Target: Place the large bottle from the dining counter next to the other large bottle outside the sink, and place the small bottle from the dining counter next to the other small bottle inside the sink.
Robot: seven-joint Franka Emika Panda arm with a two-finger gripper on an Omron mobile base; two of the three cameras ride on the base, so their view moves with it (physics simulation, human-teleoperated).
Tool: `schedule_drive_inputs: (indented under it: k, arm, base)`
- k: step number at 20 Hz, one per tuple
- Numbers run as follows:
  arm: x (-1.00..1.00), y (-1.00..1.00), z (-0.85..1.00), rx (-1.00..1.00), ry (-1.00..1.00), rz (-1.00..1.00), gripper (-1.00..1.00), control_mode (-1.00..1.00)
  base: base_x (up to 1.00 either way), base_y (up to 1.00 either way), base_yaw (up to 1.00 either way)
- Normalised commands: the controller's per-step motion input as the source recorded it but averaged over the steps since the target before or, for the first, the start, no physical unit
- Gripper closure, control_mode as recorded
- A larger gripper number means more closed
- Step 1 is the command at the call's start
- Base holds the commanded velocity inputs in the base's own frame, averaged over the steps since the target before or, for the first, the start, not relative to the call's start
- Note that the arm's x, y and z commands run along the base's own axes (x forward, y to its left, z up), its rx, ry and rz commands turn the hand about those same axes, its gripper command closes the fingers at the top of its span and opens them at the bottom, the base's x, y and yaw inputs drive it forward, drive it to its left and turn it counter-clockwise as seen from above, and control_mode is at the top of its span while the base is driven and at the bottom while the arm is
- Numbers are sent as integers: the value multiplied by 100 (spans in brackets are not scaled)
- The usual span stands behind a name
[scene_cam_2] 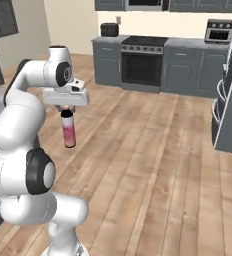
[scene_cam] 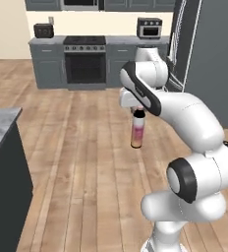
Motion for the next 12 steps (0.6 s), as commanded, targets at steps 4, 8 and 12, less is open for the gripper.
schedule_drive_inputs:
  k: [4,8,12]
  arm:
    - [0,0,0,0,0,0,100,100]
    - [0,0,0,0,0,0,100,100]
    - [0,0,0,0,0,0,100,100]
  base:
    - [100,-39,41]
    - [100,-25,44]
    - [100,-35,42]
